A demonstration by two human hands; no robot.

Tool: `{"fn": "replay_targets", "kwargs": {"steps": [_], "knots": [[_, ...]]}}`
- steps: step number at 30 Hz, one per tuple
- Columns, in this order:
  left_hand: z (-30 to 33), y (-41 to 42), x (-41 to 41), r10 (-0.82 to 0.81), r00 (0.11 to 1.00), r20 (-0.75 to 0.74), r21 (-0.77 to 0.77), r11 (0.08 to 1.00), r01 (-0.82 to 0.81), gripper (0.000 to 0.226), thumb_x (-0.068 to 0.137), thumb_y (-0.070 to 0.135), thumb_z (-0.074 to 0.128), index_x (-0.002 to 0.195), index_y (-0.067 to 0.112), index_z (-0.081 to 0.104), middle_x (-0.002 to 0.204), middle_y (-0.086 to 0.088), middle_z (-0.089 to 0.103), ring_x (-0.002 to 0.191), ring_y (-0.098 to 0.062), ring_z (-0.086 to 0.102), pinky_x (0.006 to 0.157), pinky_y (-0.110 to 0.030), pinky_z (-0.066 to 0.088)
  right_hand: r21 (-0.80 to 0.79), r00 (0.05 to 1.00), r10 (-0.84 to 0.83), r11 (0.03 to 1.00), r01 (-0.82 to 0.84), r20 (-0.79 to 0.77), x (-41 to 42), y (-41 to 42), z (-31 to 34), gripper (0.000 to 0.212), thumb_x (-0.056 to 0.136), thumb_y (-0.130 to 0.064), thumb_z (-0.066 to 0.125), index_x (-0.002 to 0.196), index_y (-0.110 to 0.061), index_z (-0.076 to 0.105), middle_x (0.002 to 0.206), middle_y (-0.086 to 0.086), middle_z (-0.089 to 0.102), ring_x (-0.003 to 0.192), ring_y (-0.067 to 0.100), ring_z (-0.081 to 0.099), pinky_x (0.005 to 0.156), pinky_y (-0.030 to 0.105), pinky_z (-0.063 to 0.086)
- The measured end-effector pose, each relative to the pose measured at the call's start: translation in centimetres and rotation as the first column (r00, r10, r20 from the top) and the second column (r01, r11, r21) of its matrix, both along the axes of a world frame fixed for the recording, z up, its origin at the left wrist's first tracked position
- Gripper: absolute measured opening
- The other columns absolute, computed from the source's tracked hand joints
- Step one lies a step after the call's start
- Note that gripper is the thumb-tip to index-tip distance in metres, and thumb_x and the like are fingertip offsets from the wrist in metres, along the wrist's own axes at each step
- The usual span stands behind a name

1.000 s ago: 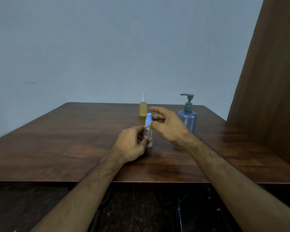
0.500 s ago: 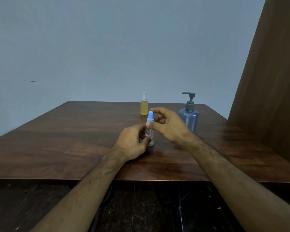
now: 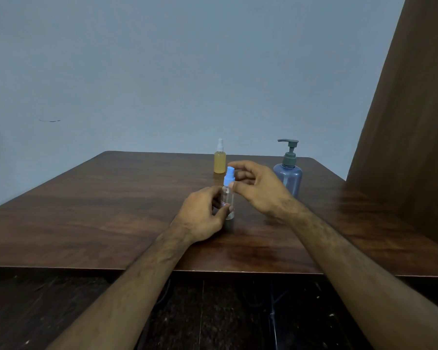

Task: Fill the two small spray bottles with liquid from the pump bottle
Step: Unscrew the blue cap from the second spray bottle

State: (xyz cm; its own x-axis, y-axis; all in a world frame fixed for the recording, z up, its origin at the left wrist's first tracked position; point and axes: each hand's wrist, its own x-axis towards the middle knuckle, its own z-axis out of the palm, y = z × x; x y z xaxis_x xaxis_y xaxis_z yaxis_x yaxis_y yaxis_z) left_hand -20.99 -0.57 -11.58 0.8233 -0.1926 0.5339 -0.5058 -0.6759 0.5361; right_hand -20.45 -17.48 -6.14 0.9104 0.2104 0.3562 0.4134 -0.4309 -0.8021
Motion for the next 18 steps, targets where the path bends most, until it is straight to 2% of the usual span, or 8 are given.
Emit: {"fn": "replay_targets", "kwargs": {"steps": [3,7,9,11,14,18], "knots": [[-0.1,0.0,0.1,0.007,1.0,-0.008,-0.01,1.0,-0.008,0.031,0.089,0.03,0.07,0.118,0.021,0.064,0.099,0.007,0.069,0.084,-0.009,0.069,0.081,-0.036,0.059,0.004,1.0,0.014,1.0,-0.014,-0.009,0.0,-0.2,-0.1,0.044,0.093,-0.011,0.073,0.135,-0.02,0.063,0.105,-0.016,0.069,0.099,0.0,0.067,0.092,0.017,0.054],[0.0,-0.1,-0.1,0.023,1.0,-0.011,0.012,1.0,-0.022,0.03,0.09,0.031,0.07,0.116,0.018,0.064,0.096,0.007,0.067,0.082,-0.009,0.067,0.079,-0.034,0.059,-0.003,0.999,-0.025,1.0,0.025,0.025,0.6,0.0,-0.7,0.032,0.088,-0.021,0.082,0.119,-0.02,0.072,0.104,-0.004,0.077,0.099,0.014,0.073,0.095,0.032,0.058],[0.1,-0.1,-0.1,0.025,1.0,-0.019,0.019,1.0,-0.025,0.031,0.09,0.032,0.069,0.117,0.018,0.064,0.098,0.006,0.068,0.083,-0.009,0.067,0.08,-0.034,0.059,0.017,0.999,-0.033,0.999,0.032,0.041,0.6,0.1,-0.6,0.025,0.091,-0.019,0.079,0.115,-0.017,0.073,0.103,-0.002,0.077,0.095,0.013,0.073,0.093,0.031,0.058],[0.1,0.0,-0.1,0.036,0.999,-0.02,0.015,0.999,-0.035,0.028,0.089,0.031,0.07,0.114,0.02,0.065,0.096,0.006,0.068,0.082,-0.009,0.068,0.08,-0.035,0.059,0.072,0.998,-0.023,0.997,0.019,0.057,0.6,0.2,-0.2,0.022,0.094,-0.016,0.075,0.115,-0.016,0.072,0.104,-0.002,0.077,0.092,0.009,0.072,0.092,0.028,0.057],[0.1,0.1,-0.2,0.071,0.997,-0.038,-0.029,0.997,-0.072,0.023,0.086,0.028,0.071,0.108,0.035,0.066,0.088,0.013,0.064,0.079,-0.008,0.068,0.081,-0.031,0.057,0.19,0.992,-0.038,0.982,0.015,0.121,0.4,0.3,0.9,0.02,0.095,-0.012,0.072,0.113,-0.021,0.067,0.101,-0.006,0.075,0.089,0.003,0.069,0.088,0.023,0.057],[0.2,0.3,0.0,0.151,0.985,-0.085,-0.065,0.985,-0.157,0.039,0.075,0.042,0.06,0.11,0.028,0.07,0.087,0.011,0.069,0.08,-0.011,0.067,0.081,-0.033,0.056,0.395,0.973,-0.142,0.917,0.061,0.179,0.0,0.0,2.4,0.018,0.094,-0.013,0.073,0.11,-0.02,0.069,0.094,-0.006,0.075,0.081,0.004,0.067,0.074,0.023,0.056]]}}
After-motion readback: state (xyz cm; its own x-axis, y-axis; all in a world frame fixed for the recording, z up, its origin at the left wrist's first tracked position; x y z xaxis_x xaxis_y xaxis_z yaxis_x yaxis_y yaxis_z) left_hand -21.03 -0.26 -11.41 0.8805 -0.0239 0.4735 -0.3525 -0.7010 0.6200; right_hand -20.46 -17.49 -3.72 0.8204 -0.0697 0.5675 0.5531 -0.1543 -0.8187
